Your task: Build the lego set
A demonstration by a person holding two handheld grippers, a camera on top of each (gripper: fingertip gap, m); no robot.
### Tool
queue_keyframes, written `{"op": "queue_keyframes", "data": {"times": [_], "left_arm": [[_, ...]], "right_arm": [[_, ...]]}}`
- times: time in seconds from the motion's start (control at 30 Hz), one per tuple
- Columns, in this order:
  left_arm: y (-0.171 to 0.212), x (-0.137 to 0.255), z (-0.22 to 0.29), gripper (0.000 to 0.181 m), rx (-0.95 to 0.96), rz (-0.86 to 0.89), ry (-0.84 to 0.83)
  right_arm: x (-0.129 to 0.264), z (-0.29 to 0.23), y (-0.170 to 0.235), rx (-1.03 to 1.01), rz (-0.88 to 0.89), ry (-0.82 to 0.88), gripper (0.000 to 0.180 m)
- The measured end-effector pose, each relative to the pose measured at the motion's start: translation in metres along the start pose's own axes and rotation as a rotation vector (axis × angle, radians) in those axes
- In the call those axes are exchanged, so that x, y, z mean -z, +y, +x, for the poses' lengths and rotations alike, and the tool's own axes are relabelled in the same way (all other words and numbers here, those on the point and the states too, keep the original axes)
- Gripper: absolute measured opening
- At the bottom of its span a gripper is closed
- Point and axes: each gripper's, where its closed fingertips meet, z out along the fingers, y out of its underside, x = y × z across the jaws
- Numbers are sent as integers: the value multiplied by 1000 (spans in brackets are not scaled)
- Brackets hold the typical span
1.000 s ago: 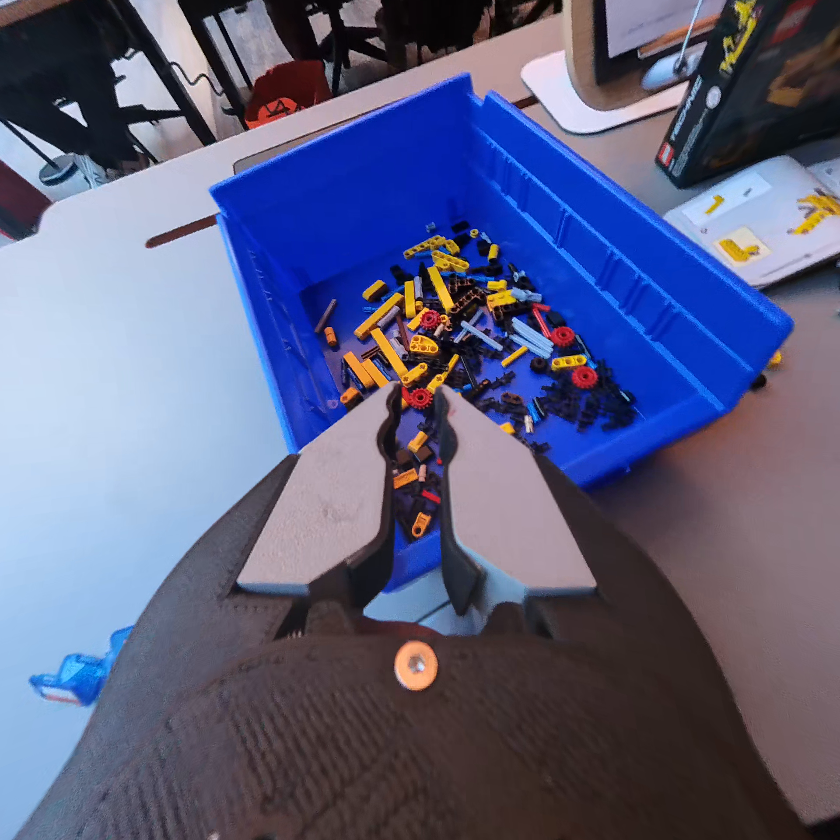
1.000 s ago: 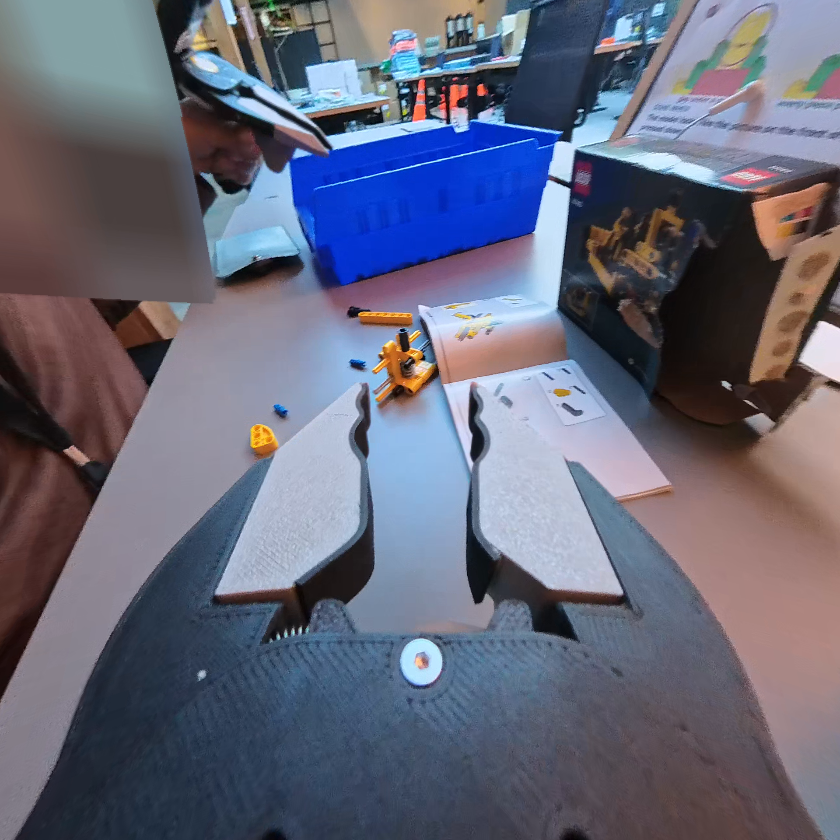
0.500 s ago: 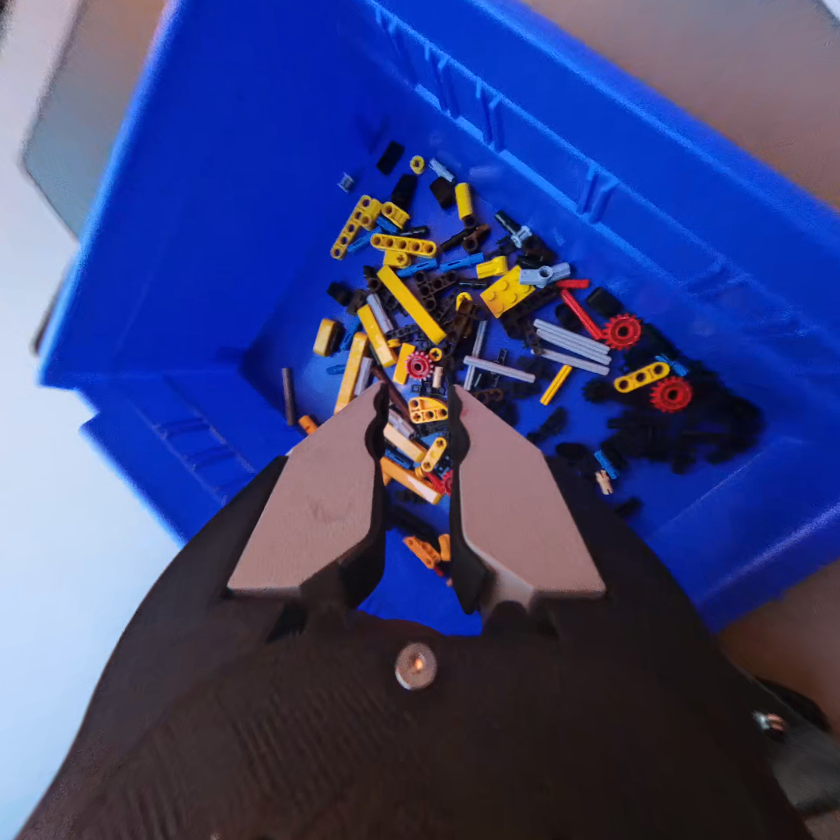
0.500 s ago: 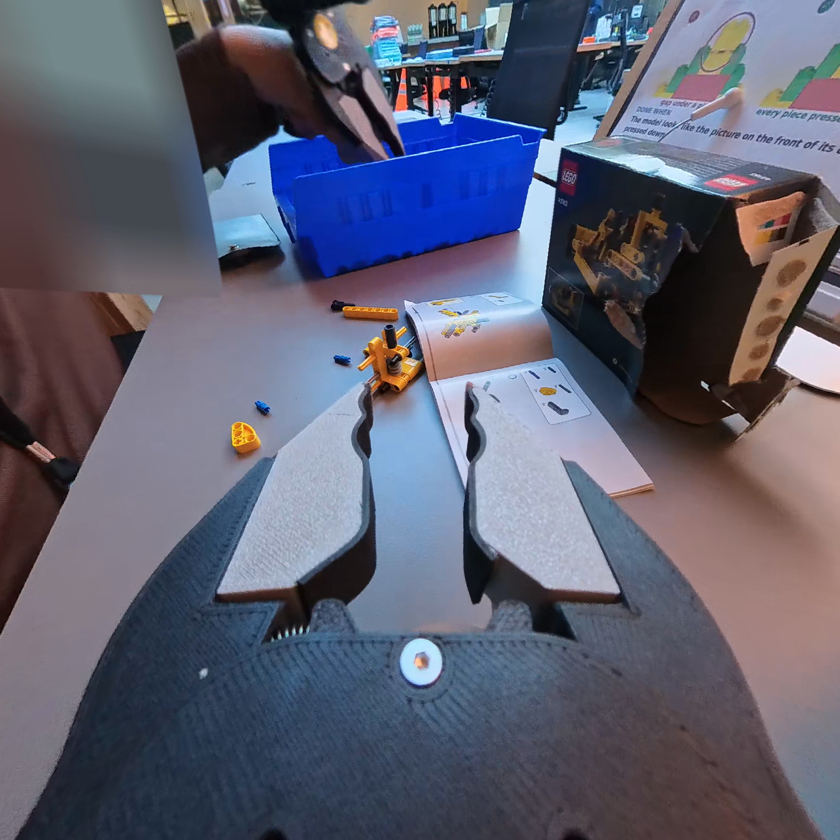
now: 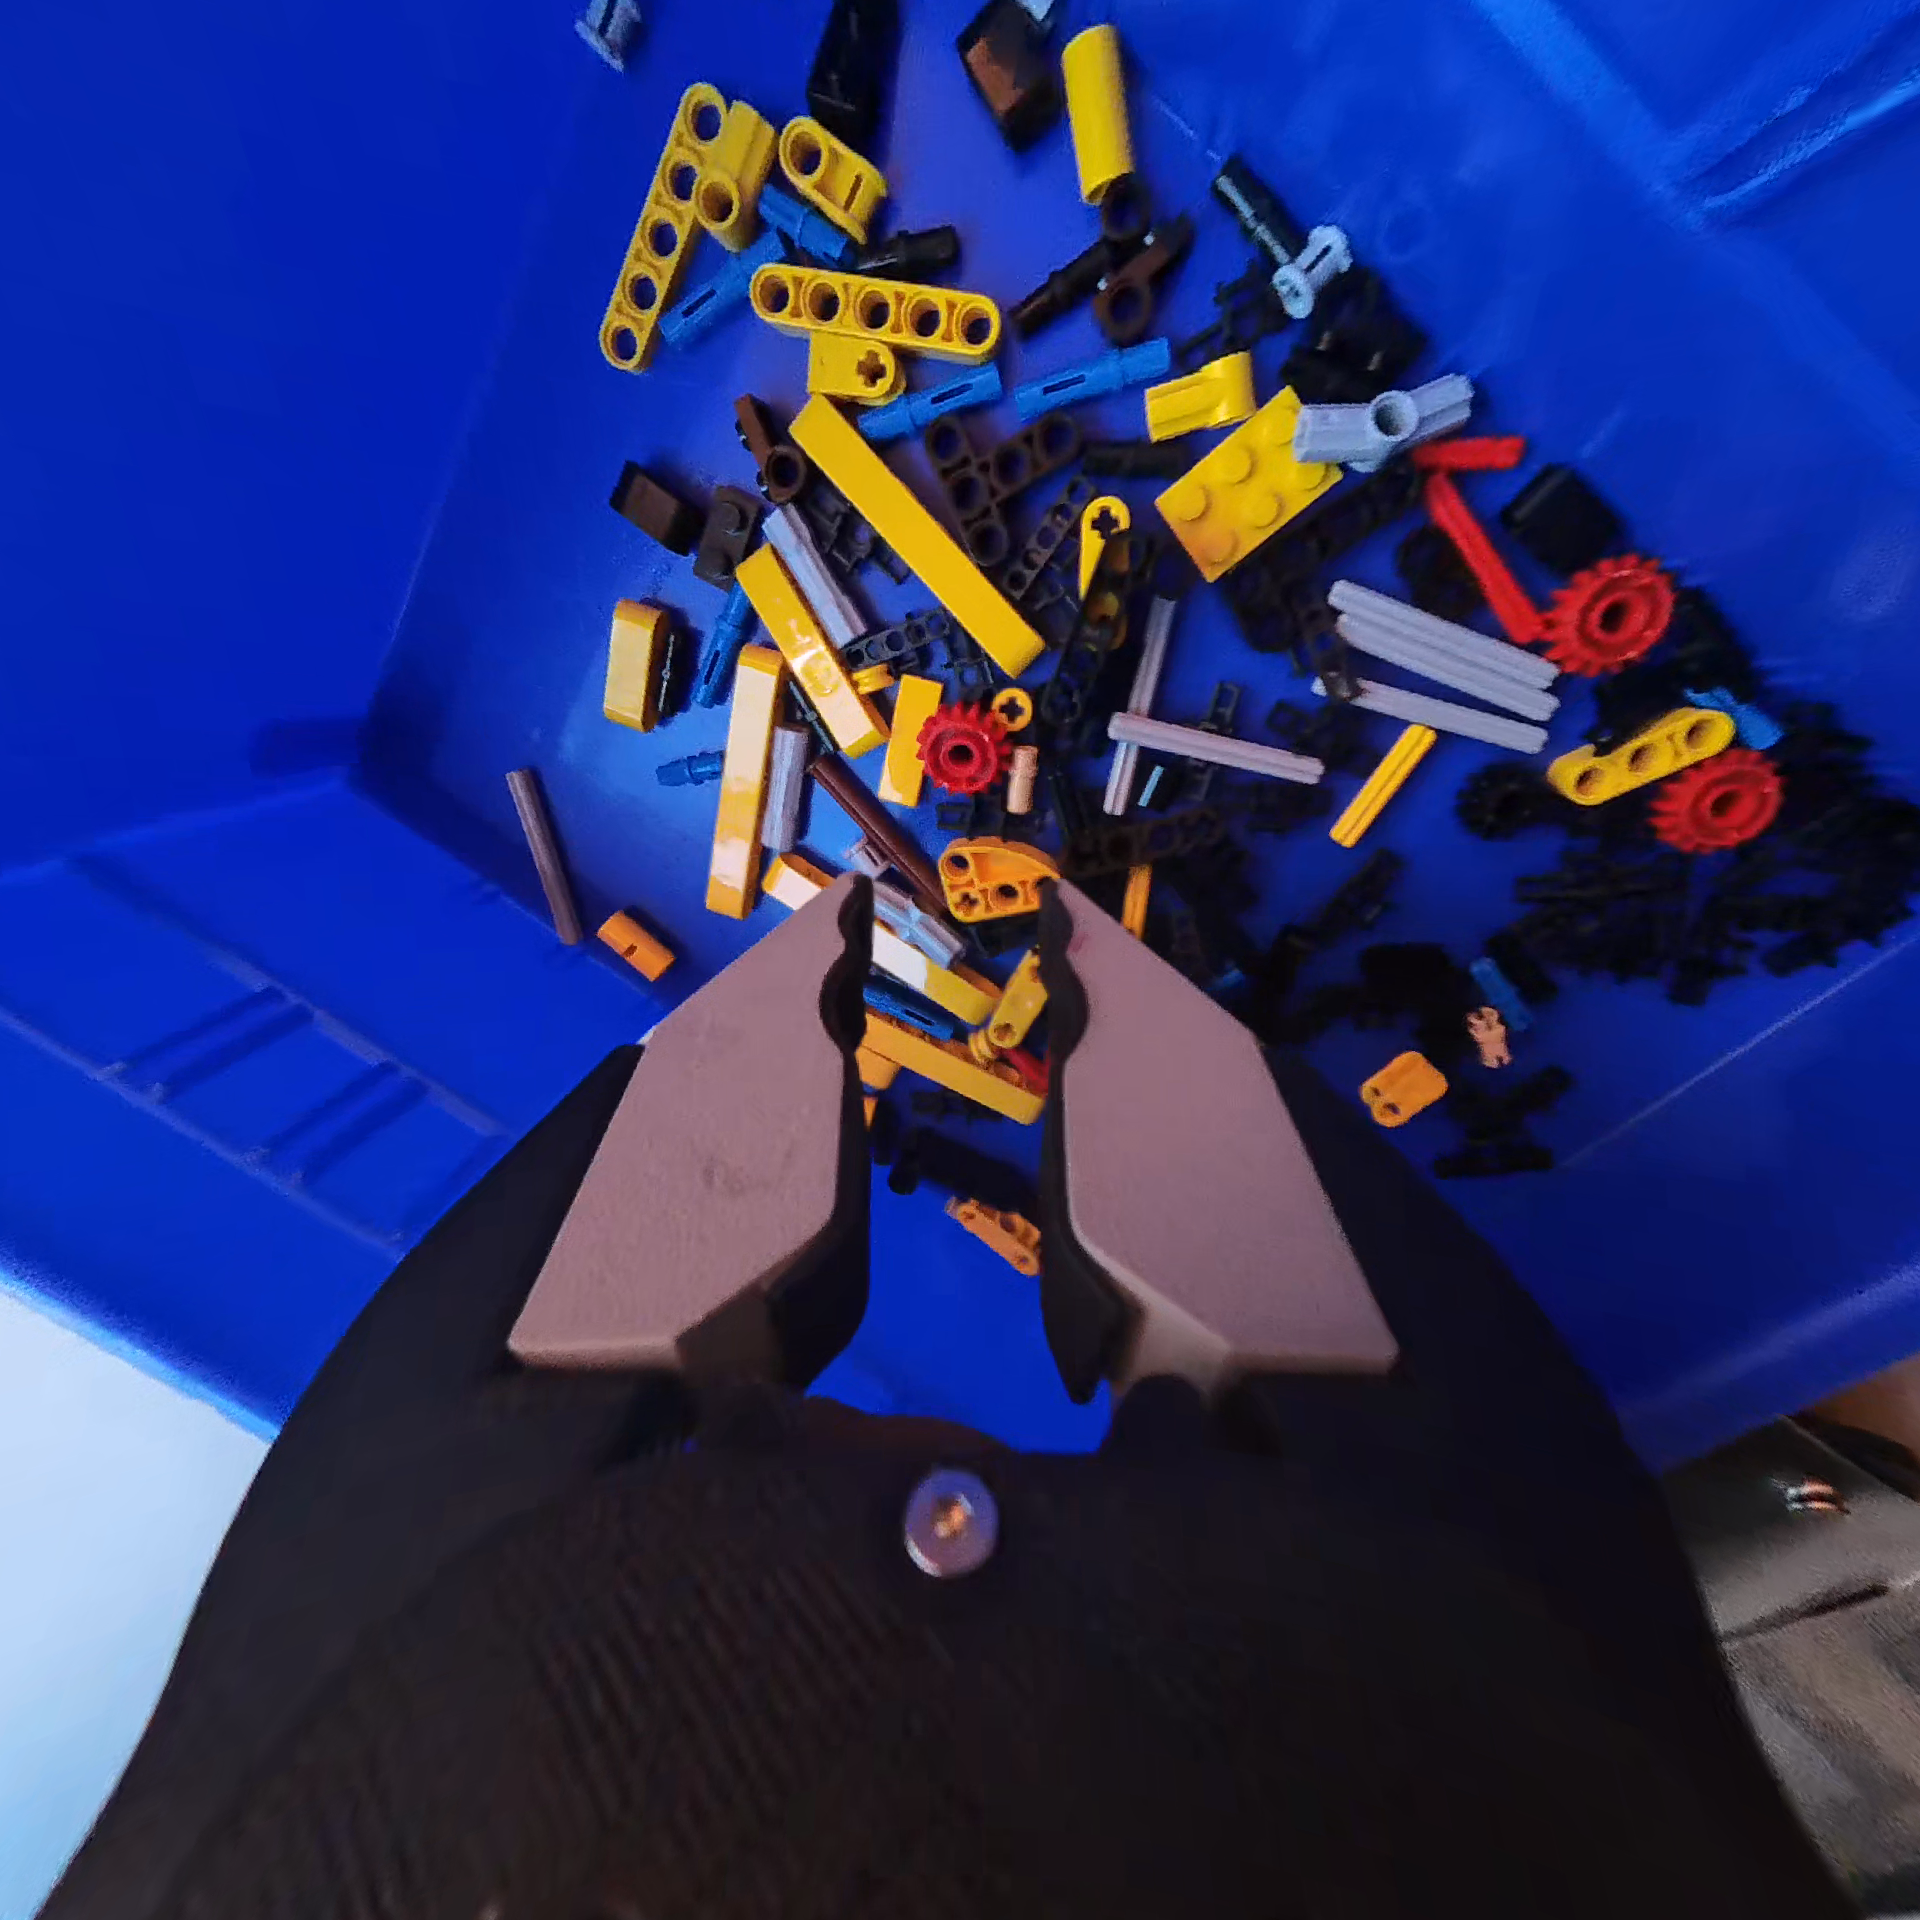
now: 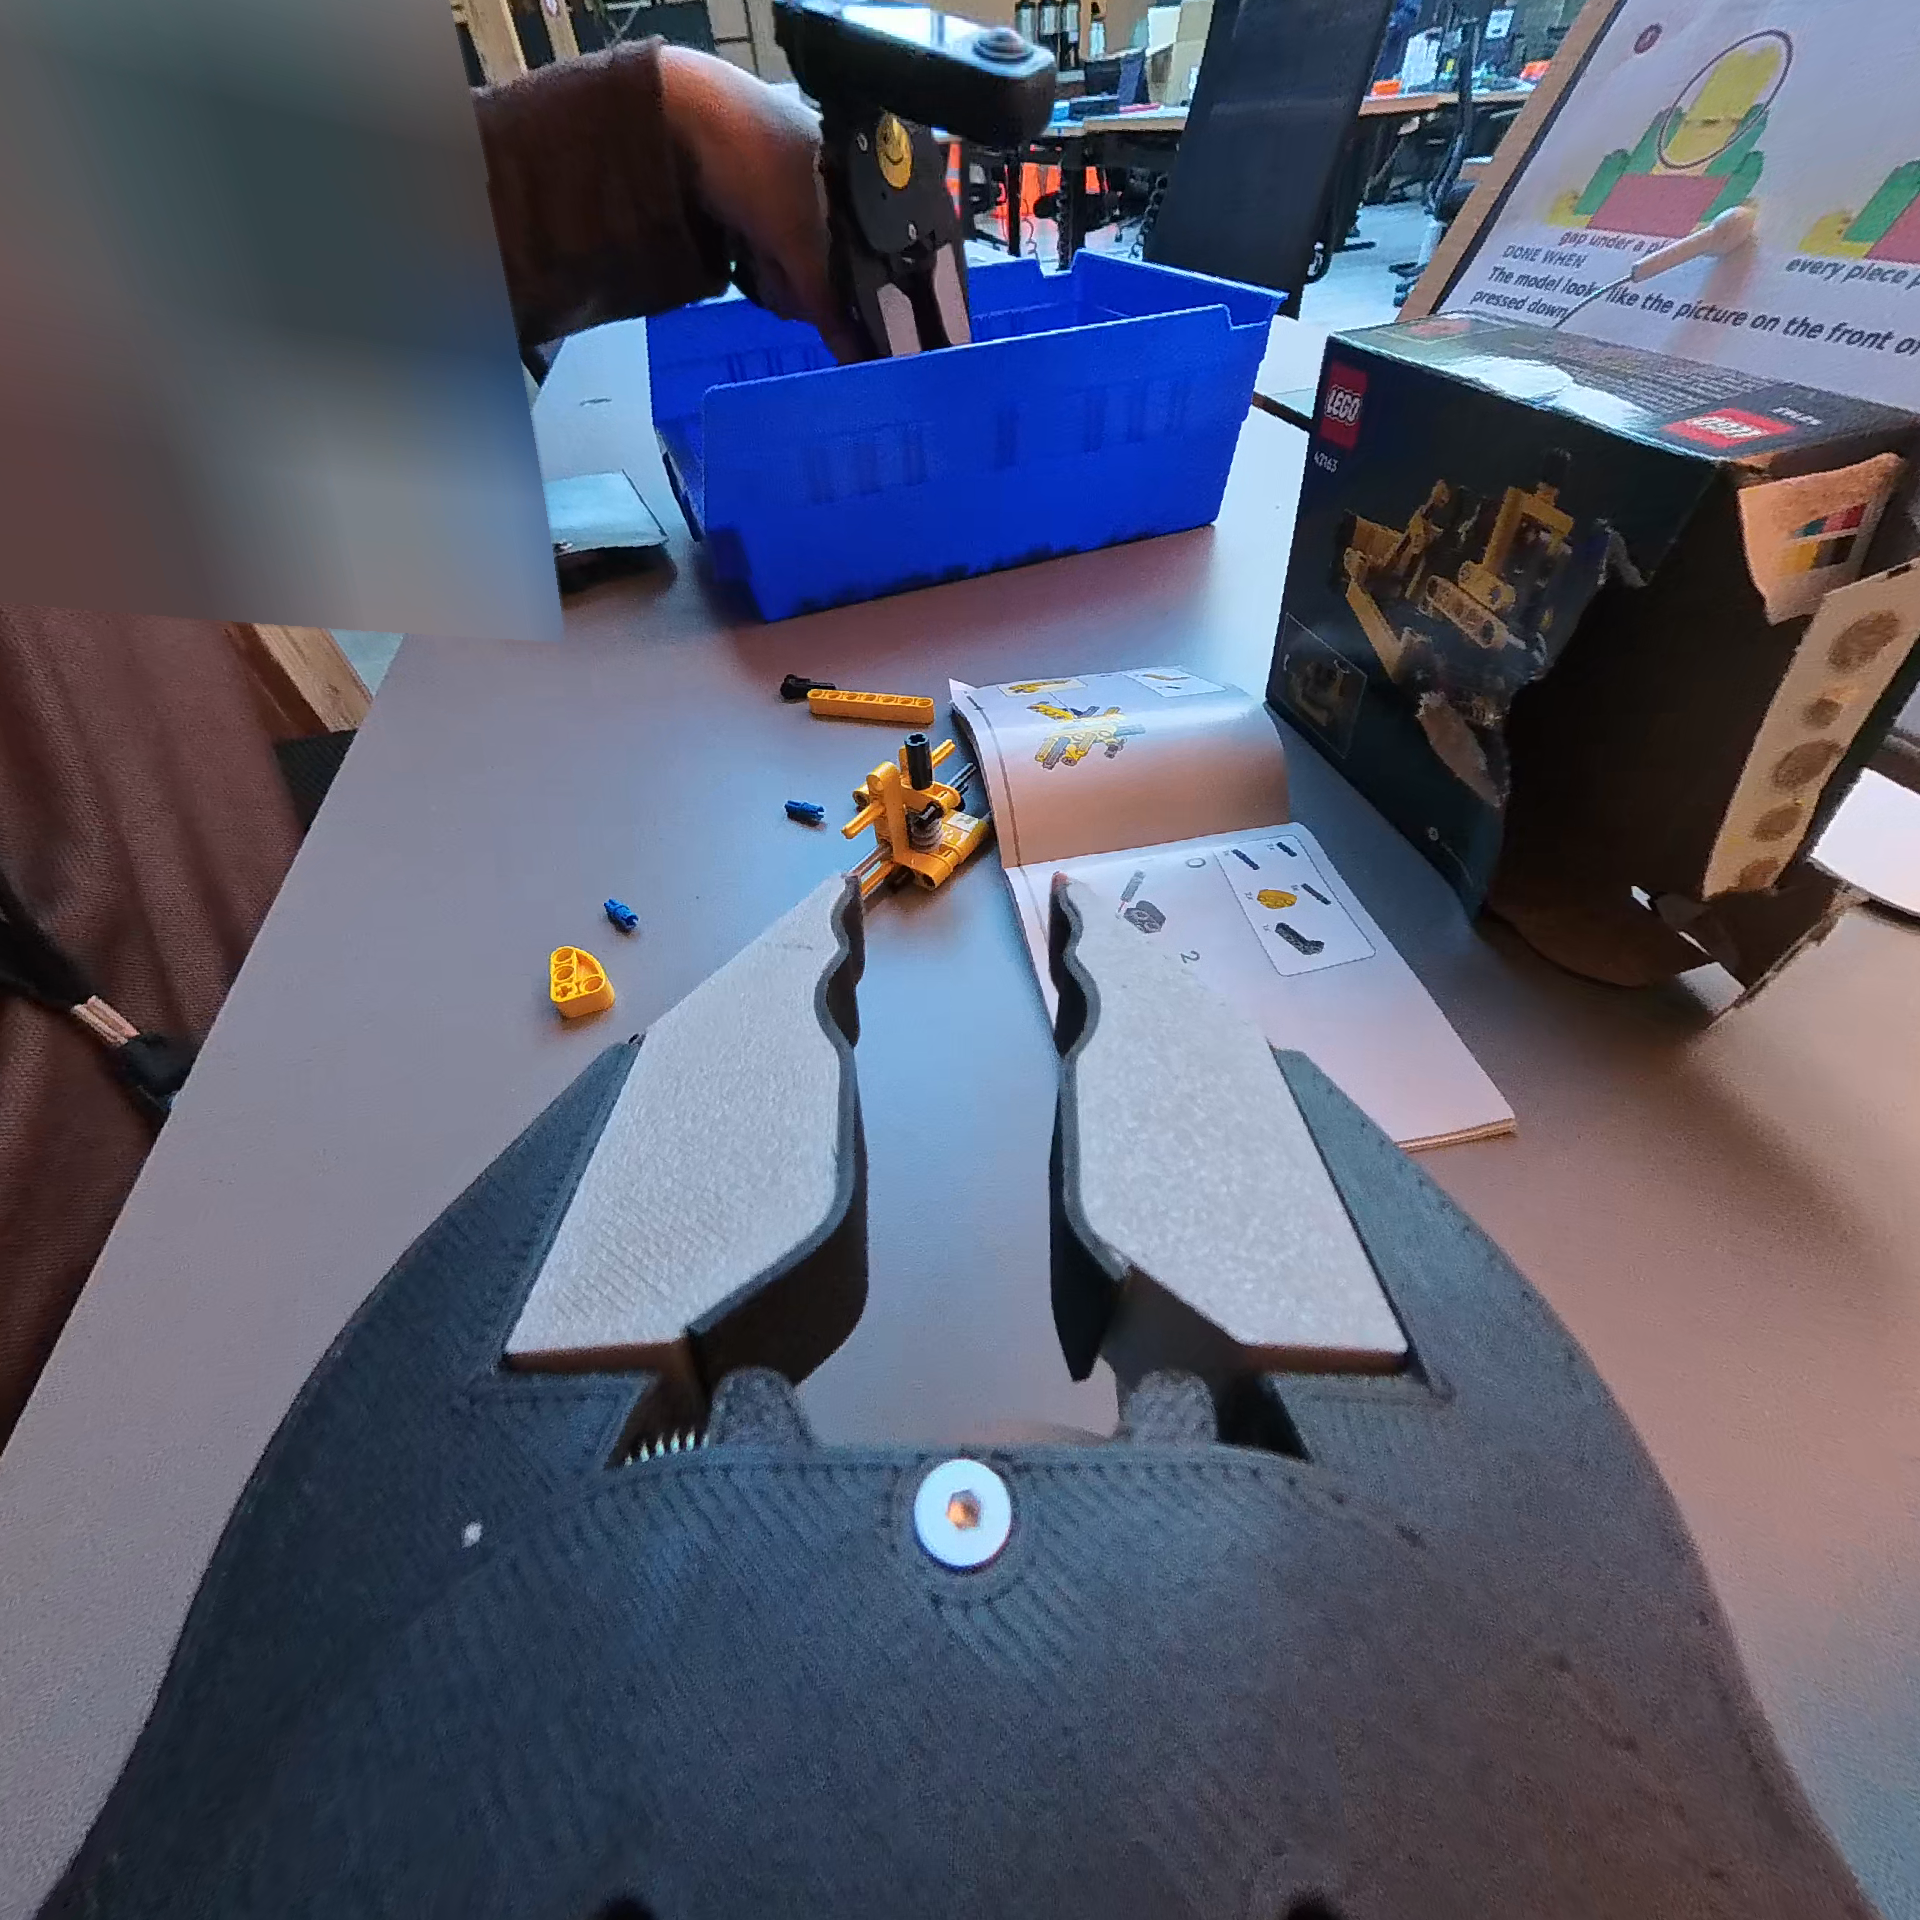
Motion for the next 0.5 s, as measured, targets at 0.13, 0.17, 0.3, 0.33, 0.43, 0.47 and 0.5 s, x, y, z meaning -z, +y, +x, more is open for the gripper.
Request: {"op": "queue_keyframes", "data": {"times": [0.13, 0.17, 0.3, 0.33, 0.43, 0.47, 0.5], "left_arm": [[-1, -3, 1, 24, -9, -28, 33], [0, -4, 1, 23, -13, -33, 35], [2, -3, 7, 21, -13, -48, 81], [3, -3, 8, 20, -16, -49, 85], [3, -3, 8, 20, -17, -46, 91], [3, -3, 8, 20, -14, -47, 92], [3, -3, 9, 21, -14, -48, 96]], "right_arm": [[0, 0, 0, 3, -1, 6, 31], [0, 0, 0, 2, 0, 7, 31], [0, 0, 0, -4, 0, 2, 30], [0, 0, 0, -5, -1, 2, 30], [0, 0, 0, -1, -1, 3, 30], [0, 0, 0, -1, -1, 3, 30], [0, 0, 0, -1, -1, 4, 30]]}}
